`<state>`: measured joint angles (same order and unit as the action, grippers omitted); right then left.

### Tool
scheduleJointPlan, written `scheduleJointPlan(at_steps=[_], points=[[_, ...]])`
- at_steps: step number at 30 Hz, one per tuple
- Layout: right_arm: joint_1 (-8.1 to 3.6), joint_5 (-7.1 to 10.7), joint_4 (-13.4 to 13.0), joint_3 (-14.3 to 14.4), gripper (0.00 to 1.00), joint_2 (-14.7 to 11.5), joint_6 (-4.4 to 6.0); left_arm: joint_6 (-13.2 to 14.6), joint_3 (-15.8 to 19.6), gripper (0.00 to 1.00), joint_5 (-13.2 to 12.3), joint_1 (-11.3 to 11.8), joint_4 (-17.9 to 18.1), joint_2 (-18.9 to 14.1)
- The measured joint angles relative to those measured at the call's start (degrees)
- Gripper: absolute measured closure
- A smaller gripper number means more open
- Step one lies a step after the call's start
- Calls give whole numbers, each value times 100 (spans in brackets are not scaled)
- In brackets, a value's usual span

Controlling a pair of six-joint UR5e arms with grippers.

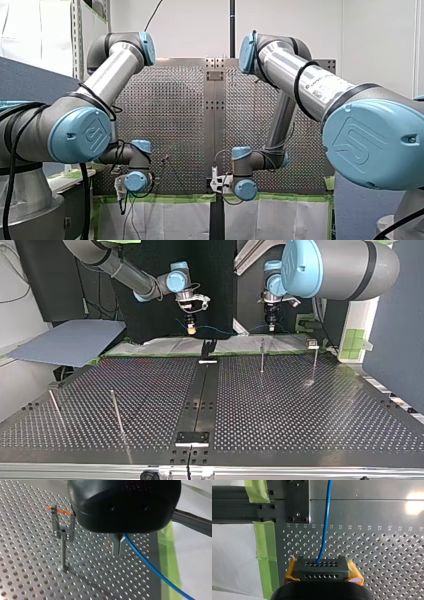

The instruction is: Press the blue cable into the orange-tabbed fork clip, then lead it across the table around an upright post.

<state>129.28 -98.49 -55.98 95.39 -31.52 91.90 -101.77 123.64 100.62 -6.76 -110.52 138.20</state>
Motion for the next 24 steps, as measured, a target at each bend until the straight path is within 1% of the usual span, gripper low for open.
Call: scheduleJointPlan(at_steps=[3,7,12,16,24], points=[[-1,16,55,-48,100,0,-2,35,0,100,-161,12,158,-62],[-2,21,120,-92,100,0,-3,43,0,100,-262,18,250,-199],[-3,22,145,-123,100,2,-3,1,0,100,-224,35,139,-250],[-8,22,136,-129,100,2,-4,-16,0,100,-189,61,134,-254],[-29,36,134,-198,100,5,-4,-25,0,100,-303,82,65,-256]])
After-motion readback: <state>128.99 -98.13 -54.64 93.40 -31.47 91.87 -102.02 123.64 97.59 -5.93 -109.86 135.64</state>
